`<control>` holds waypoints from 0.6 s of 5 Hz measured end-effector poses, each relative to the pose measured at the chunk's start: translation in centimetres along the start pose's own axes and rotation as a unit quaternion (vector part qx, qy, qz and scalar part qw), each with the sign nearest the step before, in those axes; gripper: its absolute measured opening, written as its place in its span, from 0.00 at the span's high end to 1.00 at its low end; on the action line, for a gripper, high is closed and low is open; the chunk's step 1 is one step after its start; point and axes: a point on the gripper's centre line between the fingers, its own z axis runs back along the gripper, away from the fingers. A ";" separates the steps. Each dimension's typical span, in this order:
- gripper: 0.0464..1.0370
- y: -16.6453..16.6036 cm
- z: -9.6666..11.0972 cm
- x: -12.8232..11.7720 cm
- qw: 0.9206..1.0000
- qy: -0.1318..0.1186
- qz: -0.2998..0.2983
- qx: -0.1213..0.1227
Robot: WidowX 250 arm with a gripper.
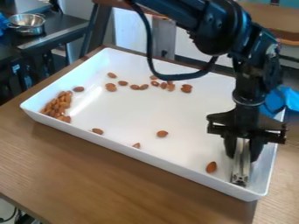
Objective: Sweep into pile
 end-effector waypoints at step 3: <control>0.66 6.3 0.6 0.7 1.000 -0.001 -0.010 0.010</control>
